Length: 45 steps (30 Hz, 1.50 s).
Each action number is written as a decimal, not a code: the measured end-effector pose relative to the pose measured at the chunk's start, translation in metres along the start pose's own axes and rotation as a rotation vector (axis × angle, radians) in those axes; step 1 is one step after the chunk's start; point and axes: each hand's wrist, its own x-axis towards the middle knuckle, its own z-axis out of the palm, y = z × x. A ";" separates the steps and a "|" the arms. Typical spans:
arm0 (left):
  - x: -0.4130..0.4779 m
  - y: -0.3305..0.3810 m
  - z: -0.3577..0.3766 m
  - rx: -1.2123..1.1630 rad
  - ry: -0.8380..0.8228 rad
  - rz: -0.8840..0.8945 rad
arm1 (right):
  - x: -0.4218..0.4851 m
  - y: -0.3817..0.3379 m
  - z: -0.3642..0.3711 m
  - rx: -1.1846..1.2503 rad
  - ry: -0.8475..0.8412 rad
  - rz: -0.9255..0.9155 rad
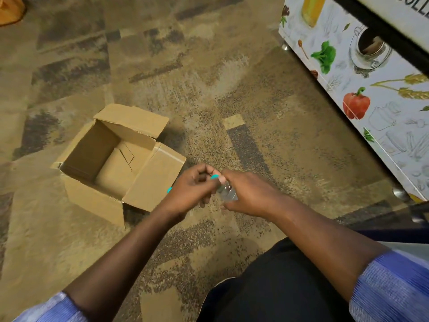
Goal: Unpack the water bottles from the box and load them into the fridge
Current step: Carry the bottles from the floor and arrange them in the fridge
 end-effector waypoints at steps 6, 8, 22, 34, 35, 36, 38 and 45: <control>0.040 -0.092 -0.059 1.179 0.220 -0.245 | -0.007 0.019 -0.015 0.080 0.070 0.093; 0.040 -0.124 -0.063 1.314 0.133 -0.363 | -0.008 0.025 -0.020 0.120 0.109 0.118; 0.066 0.010 0.034 1.053 0.093 0.040 | -0.066 0.054 -0.092 0.392 0.436 0.317; -0.048 0.343 0.140 0.713 -0.066 0.199 | -0.250 -0.021 -0.297 0.466 0.686 0.457; -0.064 0.366 0.143 0.683 -0.087 0.205 | -0.264 -0.034 -0.311 0.513 0.693 0.485; -0.080 0.388 0.145 0.648 -0.114 0.208 | -0.278 -0.047 -0.323 0.552 0.703 0.519; -0.111 0.427 0.148 0.595 -0.151 0.207 | -0.306 -0.074 -0.345 0.596 0.707 0.594; -0.194 0.545 0.139 0.549 -0.291 0.127 | -0.394 -0.177 -0.405 0.706 0.837 0.778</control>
